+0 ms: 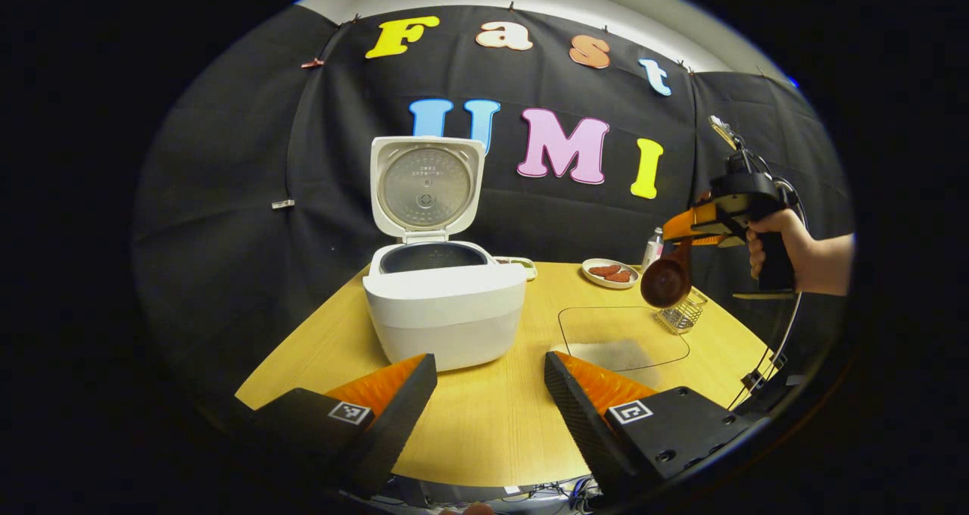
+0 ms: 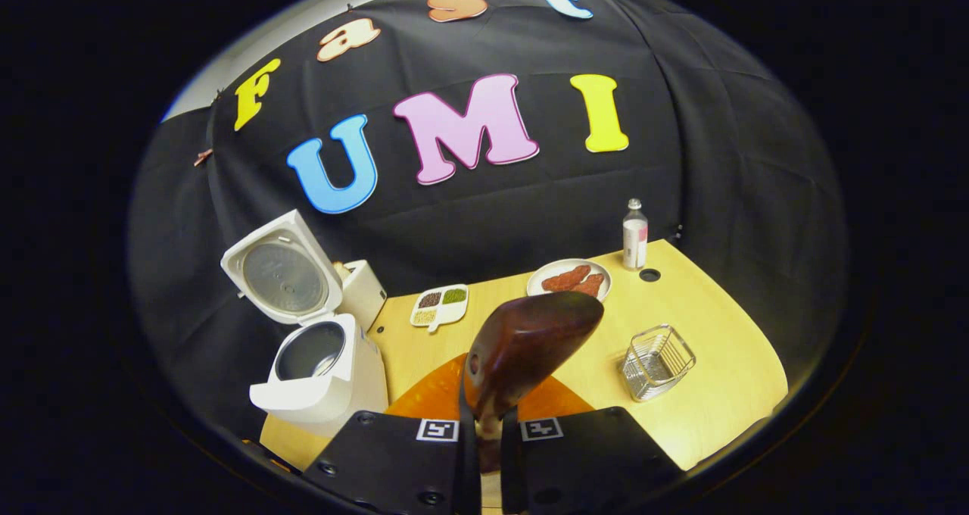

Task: Close the left gripper, press the button to open the rice cooker; take a wooden spoon from the chopstick holder with the right hand, scoop a spoonful of rice and pour it into the rice cooker, then put the wooden spoon back into the chopstick holder.

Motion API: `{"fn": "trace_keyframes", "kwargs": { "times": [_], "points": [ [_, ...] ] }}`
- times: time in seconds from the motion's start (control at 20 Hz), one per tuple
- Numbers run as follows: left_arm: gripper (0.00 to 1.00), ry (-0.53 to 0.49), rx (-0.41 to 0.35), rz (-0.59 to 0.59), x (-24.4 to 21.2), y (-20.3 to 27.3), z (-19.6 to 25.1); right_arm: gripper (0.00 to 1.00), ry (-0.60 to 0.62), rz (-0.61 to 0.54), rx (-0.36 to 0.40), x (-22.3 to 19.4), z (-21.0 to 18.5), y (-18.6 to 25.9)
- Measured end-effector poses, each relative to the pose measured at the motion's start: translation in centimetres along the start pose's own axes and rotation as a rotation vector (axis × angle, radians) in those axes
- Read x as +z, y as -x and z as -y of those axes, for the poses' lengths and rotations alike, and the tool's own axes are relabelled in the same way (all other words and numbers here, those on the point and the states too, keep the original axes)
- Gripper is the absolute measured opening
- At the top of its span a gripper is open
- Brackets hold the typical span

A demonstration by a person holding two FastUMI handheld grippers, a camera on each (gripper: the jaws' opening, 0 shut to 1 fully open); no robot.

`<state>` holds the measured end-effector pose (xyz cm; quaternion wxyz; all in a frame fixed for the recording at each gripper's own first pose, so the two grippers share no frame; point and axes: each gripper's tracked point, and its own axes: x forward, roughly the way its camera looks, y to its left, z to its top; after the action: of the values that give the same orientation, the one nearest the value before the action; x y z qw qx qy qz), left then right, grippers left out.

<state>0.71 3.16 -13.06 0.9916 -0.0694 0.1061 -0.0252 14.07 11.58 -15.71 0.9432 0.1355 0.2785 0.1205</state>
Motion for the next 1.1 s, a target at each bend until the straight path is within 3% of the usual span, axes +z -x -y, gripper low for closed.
{"fn": "trace_keyframes", "kwargs": {
  "times": [0.35, 0.6, 0.75, 1.1],
  "points": [
    [0.98, -0.004, 0.0, -0.03, -1.5, 0.6, -0.6, 0.15, 0.07, -0.03, -0.038, -5.9, 0.6, -2.2],
    [0.98, -0.03, -0.037, -0.092, -3.0, 0.8, -0.2, 0.15, 0.171, -0.006, -0.155, -9.0, 3.4, -3.6],
    [0.98, -0.055, -0.056, -0.093, -2.7, 0.8, -0.1, 0.15, 0.194, -0.014, -0.175, -10.9, 3.1, -4.4],
    [0.98, -0.055, -0.057, -0.083, -2.6, 0.5, -0.9, 0.15, 0.007, -0.098, -0.127, -14.5, -0.8, -4.5]
  ]
}}
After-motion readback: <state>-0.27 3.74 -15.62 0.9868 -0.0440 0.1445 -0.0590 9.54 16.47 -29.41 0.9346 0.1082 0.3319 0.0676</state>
